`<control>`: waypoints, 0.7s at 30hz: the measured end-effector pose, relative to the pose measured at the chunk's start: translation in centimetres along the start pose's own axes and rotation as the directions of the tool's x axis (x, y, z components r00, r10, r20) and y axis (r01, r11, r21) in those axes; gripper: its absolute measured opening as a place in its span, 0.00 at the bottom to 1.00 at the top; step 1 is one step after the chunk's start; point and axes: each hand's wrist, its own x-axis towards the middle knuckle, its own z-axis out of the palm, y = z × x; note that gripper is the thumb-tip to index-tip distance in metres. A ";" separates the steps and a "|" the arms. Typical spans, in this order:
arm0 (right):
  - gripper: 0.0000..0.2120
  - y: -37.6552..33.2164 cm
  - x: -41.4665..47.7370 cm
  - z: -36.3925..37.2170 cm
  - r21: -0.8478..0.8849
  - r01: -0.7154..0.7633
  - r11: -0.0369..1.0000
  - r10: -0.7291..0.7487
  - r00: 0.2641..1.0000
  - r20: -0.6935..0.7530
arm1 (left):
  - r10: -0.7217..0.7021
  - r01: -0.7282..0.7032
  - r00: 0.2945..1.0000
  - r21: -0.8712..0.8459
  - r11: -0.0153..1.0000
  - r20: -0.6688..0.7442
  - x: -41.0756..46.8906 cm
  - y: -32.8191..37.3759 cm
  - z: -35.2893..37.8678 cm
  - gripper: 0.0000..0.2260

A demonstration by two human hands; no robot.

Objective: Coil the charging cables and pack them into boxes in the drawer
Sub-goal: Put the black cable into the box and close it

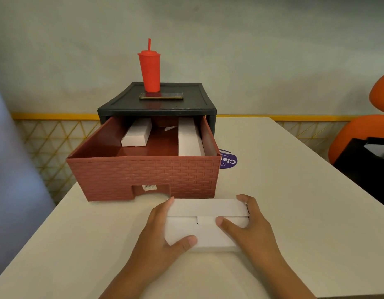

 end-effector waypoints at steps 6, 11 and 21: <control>0.34 -1.1 1.2 -1.1 -0.306 0.026 0.952 0.015 0.991 0.130 | -0.017 0.017 1.000 0.002 1.000 0.009 0.0 0.1 -0.2 0.43; 0.27 -0.9 1.1 -0.8 -0.414 0.106 0.904 -0.052 0.989 0.141 | -0.009 0.009 1.000 0.010 1.000 0.000 -0.1 0.2 -0.2 0.43; 0.16 0.9 -0.7 -0.5 0.023 0.255 0.967 -0.256 0.966 0.041 | 0.066 -0.066 0.998 0.004 0.998 -0.017 -1.1 0.5 -0.5 0.37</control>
